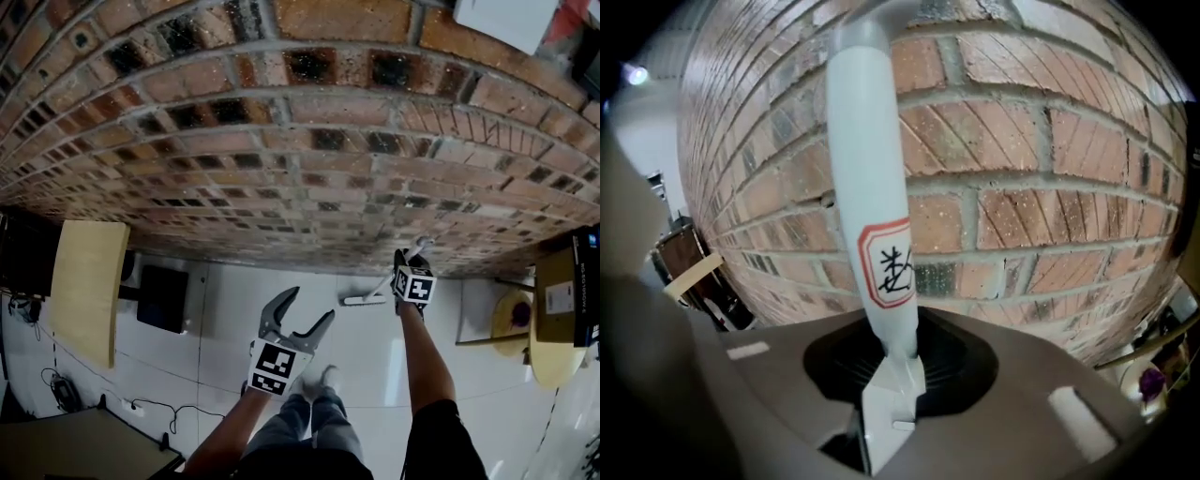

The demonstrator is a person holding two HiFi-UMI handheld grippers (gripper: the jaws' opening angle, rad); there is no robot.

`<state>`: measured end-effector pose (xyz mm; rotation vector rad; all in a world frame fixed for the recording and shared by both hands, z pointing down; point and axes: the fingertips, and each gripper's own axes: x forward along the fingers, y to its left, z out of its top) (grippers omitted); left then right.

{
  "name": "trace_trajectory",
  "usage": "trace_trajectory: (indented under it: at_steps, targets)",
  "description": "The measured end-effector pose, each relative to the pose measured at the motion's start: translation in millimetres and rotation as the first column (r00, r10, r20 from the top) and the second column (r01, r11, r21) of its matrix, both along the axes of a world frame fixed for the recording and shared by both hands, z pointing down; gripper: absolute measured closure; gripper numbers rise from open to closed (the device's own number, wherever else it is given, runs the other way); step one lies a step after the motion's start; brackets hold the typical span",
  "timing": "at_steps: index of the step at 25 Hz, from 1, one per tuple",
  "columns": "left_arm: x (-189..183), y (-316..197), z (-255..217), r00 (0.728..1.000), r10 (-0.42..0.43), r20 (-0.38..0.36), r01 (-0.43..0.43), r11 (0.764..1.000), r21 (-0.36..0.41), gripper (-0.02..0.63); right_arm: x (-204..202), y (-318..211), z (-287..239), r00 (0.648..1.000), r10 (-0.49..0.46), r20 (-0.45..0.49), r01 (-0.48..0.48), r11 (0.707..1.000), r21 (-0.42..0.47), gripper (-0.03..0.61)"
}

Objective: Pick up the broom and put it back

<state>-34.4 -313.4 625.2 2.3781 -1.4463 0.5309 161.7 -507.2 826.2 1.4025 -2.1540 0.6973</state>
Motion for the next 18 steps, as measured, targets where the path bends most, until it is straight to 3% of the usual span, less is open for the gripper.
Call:
trace_trajectory:
  at_steps: [10, 13, 15, 18]
  targets:
    - [5.4, 3.2, -2.5, 1.000, -0.003, -0.021, 0.003, 1.000, -0.002, 0.287, 4.9, 12.1, -26.4, 0.999, 0.036, 0.036, -0.037, 0.999, 0.019, 0.377]
    - [7.0, 4.9, -7.7, 1.000, -0.004, -0.028, 0.004, 1.000, 0.008, 0.287, 4.3, 28.8, -39.3, 0.999, 0.023, 0.028, -0.024, 0.999, 0.030, 0.302]
    - [7.0, 5.8, -13.7, 0.999, -0.008, -0.037, 0.008, 1.000, 0.017, 0.287, 0.7, 44.1, -51.8, 1.000, 0.001, 0.016, -0.001, 0.999, 0.050, 0.241]
    - [6.6, 8.5, -26.6, 0.999, -0.011, -0.050, 0.013, 0.999, 0.046, 0.287, -1.8, 66.5, -80.9, 1.000, -0.020, 0.013, 0.019, 0.994, 0.109, 0.225]
